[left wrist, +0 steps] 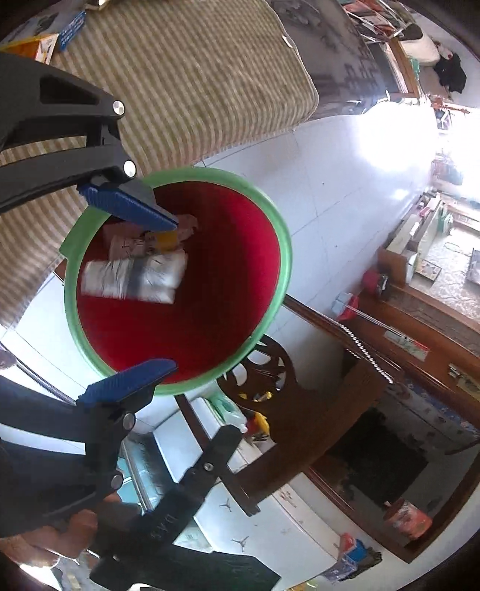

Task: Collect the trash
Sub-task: 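Move both grippers back over the remaining trash on the table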

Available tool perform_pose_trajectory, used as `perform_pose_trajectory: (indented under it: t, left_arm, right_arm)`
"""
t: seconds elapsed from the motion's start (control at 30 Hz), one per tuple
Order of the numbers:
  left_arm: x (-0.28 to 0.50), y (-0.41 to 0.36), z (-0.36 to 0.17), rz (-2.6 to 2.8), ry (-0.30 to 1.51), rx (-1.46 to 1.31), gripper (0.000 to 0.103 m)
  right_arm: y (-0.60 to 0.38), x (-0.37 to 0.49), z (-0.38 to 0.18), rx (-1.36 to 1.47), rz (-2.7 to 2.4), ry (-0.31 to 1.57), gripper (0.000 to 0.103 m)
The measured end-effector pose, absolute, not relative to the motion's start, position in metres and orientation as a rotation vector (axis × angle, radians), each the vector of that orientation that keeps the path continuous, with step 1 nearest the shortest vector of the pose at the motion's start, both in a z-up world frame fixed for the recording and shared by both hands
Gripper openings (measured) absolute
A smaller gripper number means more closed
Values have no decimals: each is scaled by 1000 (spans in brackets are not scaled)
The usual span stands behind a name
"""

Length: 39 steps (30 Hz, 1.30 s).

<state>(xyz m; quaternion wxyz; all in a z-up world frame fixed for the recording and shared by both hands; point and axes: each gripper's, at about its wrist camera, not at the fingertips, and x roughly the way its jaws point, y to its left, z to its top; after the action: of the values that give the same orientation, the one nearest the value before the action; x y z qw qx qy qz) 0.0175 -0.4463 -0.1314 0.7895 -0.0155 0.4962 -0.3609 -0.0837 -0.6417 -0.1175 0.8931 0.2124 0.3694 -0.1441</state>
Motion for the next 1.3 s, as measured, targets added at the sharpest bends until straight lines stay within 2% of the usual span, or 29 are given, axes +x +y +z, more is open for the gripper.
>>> perform_pose_trajectory:
  t: [0.4,0.5,0.53,0.87,1.03,1.3]
  left_arm:
    - [10,-337,-126,-505,1038,-134,71]
    - [7,-306,-113,-439,986,-163,72]
    - [6,-298,-109,-420,975,-169,73]
    - [-15,-197,-120,-194,958,-275,73]
    - [-29,-134,-118,-65,915,-357,73]
    - [-23,-33,-149,73,965,-450,73]
  right_arm:
    - [-589,-44,-118,412,-140,819,78]
    - [-555,-27,-109,359,-53,815,89]
    - [-543,-22,-108,342,-21,817,89]
    - [-436,6,-115,226,229,899,89]
    - [-391,8,-116,169,315,917,83]
    - [-334,20,-122,150,337,963,83]
